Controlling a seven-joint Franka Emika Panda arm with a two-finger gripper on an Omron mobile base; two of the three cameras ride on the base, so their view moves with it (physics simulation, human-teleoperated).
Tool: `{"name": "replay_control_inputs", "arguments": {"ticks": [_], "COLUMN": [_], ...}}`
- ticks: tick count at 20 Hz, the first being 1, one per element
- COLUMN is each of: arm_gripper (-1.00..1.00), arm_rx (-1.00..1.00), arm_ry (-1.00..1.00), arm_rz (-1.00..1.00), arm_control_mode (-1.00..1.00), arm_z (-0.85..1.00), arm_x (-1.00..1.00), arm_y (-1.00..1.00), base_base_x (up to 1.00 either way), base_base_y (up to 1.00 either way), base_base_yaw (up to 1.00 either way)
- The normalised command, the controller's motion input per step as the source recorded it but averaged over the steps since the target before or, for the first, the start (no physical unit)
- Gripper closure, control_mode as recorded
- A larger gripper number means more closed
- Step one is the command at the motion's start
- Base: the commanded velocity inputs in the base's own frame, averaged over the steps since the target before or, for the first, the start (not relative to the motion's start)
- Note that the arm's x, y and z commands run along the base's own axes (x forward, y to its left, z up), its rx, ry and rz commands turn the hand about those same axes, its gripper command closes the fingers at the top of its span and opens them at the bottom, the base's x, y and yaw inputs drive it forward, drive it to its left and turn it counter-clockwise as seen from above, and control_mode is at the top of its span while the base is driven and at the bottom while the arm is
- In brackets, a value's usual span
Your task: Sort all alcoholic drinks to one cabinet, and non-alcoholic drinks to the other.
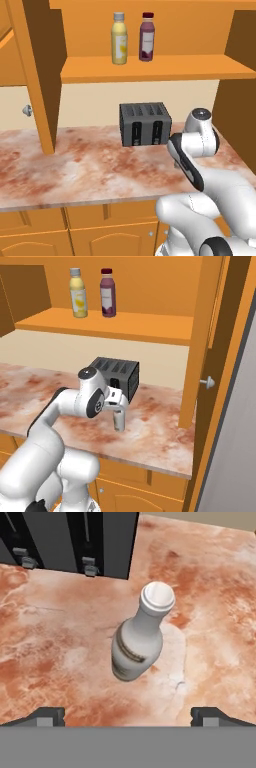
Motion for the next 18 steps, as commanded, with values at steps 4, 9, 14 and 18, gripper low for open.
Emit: {"name": "replay_control_inputs", "arguments": {"ticks": [4, 9, 14, 18], "arm_gripper": [-1.0, -1.0, -1.0, -1.0], "arm_rx": [0.01, 0.0, 0.0, 0.0], "arm_ry": [0.0, 0.0, 0.0, 0.0], "arm_rz": [0.0, 0.0, 0.0, 0.0], "arm_control_mode": [-1.0, -1.0, -1.0, -1.0], "arm_z": [-0.13, -0.12, -0.11, -0.12], "arm_x": [0.12, 0.17, 0.25, 0.21], "arm_y": [-0.03, -0.05, -0.03, -0.01], "base_base_x": [0.0, 0.0, 0.0, 0.0], "base_base_y": [0.0, 0.0, 0.0, 0.0], "base_base_yaw": [0.0, 0.0, 0.0, 0.0]}}
